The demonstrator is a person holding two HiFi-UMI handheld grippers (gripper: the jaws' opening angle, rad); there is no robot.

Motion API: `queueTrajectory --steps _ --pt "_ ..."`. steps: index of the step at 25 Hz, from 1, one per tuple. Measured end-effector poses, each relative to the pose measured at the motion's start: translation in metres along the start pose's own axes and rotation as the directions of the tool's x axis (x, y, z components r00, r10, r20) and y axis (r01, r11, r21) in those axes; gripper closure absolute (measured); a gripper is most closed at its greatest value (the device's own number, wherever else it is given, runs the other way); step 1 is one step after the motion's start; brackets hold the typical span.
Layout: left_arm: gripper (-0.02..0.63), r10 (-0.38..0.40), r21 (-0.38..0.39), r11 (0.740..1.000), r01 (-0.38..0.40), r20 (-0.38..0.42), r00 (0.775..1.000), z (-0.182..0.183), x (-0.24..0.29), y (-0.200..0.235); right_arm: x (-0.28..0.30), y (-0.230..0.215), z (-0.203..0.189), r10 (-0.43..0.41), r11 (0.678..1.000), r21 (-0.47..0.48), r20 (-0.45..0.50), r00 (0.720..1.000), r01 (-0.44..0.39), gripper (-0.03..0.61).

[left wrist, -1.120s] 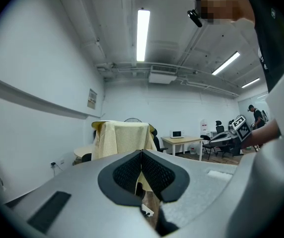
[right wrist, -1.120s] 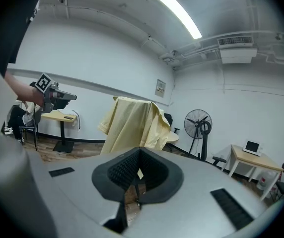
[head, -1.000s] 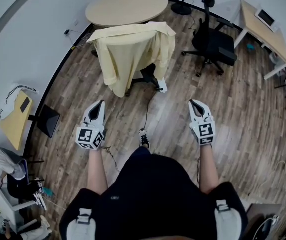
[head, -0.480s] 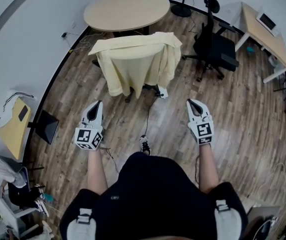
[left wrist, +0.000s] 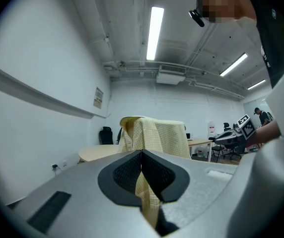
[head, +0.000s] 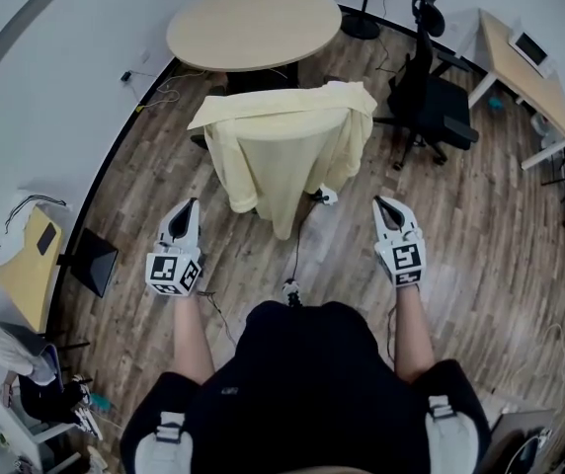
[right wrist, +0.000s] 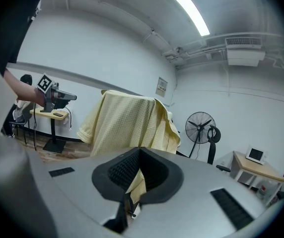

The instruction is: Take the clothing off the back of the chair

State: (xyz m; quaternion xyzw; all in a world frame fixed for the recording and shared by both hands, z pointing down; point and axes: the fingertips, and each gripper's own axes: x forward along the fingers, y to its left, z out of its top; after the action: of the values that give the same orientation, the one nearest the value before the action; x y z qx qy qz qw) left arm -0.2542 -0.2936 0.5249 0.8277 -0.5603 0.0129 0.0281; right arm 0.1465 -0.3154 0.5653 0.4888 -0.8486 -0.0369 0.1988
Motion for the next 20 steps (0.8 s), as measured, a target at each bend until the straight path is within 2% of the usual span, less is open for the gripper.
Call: queueTrajectory --steps 11,20 --pt "0.612 -0.020 0.016 1.000 0.019 0.030 0.999 0.011 0.023 0.033 0.037 0.003 0.017 -0.025 1.000 0.002 -0.001 1.000 0.025 0.584" --pt "0.612 -0.027 0.012 1.000 0.027 0.035 0.999 0.014 0.043 0.045 0.054 -0.015 0.031 -0.045 0.999 -0.022 0.018 0.999 0.045 0.584"
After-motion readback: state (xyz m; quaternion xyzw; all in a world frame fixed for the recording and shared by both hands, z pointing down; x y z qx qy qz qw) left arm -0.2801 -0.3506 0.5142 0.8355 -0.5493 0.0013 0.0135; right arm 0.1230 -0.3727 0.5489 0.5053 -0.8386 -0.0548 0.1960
